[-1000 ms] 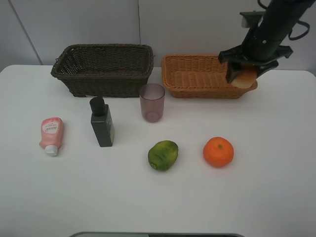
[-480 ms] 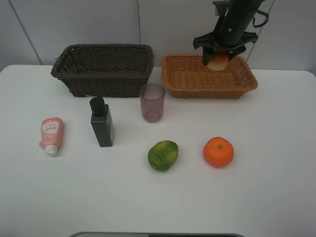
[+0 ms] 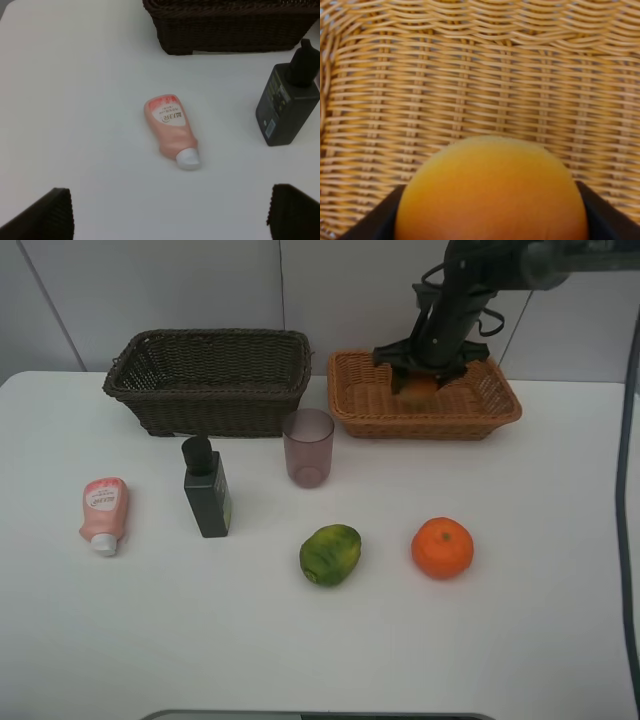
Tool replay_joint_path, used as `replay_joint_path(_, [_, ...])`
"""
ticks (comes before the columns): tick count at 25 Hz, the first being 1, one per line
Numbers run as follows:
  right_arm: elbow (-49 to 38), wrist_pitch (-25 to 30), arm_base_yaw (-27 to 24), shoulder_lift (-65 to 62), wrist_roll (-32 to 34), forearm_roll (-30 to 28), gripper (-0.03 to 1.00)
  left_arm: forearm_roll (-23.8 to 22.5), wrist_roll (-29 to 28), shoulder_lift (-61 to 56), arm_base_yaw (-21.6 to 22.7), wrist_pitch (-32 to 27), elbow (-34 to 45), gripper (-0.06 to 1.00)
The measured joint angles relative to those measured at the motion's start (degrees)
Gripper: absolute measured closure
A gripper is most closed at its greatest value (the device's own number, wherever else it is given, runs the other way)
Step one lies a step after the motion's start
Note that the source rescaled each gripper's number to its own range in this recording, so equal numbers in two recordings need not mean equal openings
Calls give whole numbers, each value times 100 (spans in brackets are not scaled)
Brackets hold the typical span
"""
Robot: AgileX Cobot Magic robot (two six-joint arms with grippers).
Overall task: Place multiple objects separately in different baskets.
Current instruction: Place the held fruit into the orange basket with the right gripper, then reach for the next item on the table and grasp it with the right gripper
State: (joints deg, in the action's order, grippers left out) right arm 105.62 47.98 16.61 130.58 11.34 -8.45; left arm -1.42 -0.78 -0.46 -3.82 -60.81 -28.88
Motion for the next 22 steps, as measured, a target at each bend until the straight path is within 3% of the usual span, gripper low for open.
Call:
replay_joint_path(9, [0,-101,0,210,282,-374,96,0,0,0,0,0,0,-6])
replay_joint_path(10, [0,-100,0,210,289,-402,88,0,0,0,0,0,0,-6])
replay_joint_path(13, [0,-100,0,210,289,-408,33,0,0,0,0,0,0,-6])
replay_joint_path(15, [0,-100,0,192,289,-408,10,0,0,0,0,0,0,-6])
replay_joint_path(18, [0,-80,0,109,289,-409,-1,0,0,0,0,0,0,-6])
replay_joint_path(22, [0,221,7,-134,289,-240,-3,0,0,0,0,0,0,-6])
